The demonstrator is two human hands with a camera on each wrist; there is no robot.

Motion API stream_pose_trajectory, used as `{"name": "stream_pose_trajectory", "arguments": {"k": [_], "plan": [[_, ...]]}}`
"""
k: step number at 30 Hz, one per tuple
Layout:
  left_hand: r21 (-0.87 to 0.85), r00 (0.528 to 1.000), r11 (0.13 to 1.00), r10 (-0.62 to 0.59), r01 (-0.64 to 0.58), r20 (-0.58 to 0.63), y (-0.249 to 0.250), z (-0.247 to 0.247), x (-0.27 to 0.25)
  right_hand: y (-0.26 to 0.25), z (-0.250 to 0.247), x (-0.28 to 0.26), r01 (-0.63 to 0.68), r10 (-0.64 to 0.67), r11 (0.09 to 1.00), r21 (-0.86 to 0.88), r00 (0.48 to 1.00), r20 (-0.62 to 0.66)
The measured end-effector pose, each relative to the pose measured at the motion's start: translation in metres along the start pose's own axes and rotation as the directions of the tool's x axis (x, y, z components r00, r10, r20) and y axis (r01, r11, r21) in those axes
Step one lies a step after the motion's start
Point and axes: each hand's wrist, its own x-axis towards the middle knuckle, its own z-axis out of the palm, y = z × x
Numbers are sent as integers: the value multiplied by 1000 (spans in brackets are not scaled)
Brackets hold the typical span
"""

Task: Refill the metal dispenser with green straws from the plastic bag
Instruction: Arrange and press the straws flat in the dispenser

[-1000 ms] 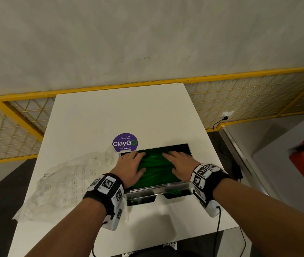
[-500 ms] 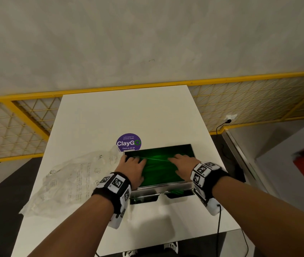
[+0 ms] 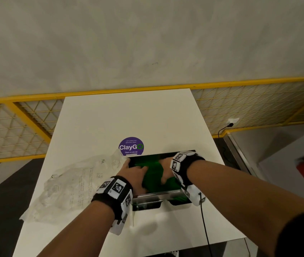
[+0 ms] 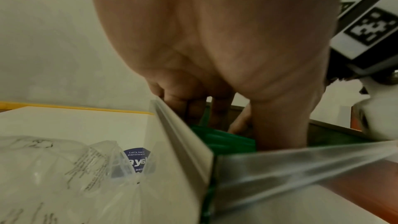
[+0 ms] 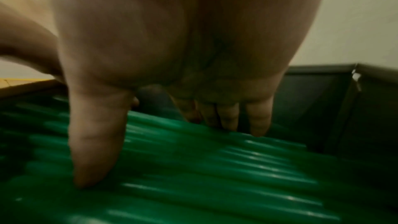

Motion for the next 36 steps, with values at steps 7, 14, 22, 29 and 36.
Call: {"name": "stream_pose_trajectory", "arguments": {"k": [7, 14, 22, 29, 36], "plan": [[110, 999, 993, -36, 36, 4, 3, 3, 8, -4, -14, 7, -51, 56, 998, -35, 982, 183], [187, 996, 980, -80, 74, 26, 6, 6, 12, 1, -10, 11, -48, 55, 998, -47, 987, 152], [216, 992, 969, -120, 123, -28, 6, 2, 15, 7, -7, 4, 14, -16, 999, 39, 998, 61], [104, 978, 978, -170, 183, -125, -1, 7, 11, 16, 5, -13, 171, -176, 984, -41, 957, -230], [72, 969, 983, -152, 168, -194, -2, 0, 3, 34, 12, -51, 189, -166, 980, 56, 946, -277]]}}
